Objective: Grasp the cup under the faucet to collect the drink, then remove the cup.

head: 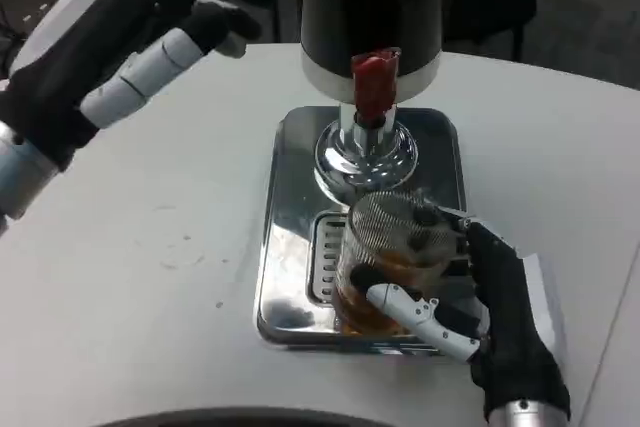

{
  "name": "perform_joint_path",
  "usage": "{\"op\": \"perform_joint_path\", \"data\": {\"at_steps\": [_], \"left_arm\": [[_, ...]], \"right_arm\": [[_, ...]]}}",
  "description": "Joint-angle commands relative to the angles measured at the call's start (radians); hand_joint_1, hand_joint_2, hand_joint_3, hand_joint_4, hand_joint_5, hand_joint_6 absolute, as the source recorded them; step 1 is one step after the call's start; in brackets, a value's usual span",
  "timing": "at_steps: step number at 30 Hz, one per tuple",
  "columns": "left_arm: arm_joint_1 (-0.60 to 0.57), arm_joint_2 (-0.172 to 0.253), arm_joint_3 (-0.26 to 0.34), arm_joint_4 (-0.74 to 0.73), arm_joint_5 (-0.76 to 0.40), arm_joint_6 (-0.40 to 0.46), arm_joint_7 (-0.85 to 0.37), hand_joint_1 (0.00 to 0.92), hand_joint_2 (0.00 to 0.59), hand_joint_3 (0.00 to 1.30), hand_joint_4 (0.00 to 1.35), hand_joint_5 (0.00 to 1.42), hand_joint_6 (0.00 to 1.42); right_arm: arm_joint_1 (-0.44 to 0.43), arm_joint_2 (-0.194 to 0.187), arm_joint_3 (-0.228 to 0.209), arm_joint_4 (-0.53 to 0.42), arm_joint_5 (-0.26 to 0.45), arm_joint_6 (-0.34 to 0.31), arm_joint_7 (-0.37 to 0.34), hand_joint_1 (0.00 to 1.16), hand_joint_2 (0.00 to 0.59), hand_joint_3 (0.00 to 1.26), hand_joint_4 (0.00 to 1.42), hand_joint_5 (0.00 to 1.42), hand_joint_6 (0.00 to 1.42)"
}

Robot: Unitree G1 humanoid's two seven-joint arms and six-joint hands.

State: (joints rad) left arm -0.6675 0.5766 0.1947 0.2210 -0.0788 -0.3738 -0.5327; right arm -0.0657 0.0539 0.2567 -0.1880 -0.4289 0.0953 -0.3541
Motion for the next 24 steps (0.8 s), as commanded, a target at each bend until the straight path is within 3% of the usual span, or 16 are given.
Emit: {"op": "perform_joint_path", "data": {"at_steps": [1,5,18,24], "left_arm": [[0.06,0.031,0.039,-0.003,-0.008,-0.005,0.022,0.0,0.104,0.28,0.3,0.4,0.47],[0.128,0.054,0.084,-0.017,0.002,0.012,0.05,0.0,0.104,0.29,0.3,0.4,0.47],[0.364,0.091,0.146,-0.152,0.028,0.059,0.107,0.0,0.106,0.28,0.28,0.35,0.44],[0.468,0.105,0.151,-0.223,0.091,0.049,0.121,0.0,0.107,0.27,0.25,0.31,0.4]], "right_arm": [[0.026,0.004,0.006,-0.068,-0.008,-0.015,0.027,0.75,0.217,0.72,0.86,0.9,0.69],[0.043,0.001,0.002,-0.113,-0.015,-0.014,0.05,0.74,0.217,0.74,0.87,0.9,0.69],[0.074,-0.025,0.001,-0.203,-0.042,0.014,0.146,0.78,0.209,0.78,0.89,0.97,0.72],[0.082,-0.074,0.01,-0.237,-0.078,-0.021,0.178,0.79,0.207,0.79,0.9,0.98,0.73]]}}
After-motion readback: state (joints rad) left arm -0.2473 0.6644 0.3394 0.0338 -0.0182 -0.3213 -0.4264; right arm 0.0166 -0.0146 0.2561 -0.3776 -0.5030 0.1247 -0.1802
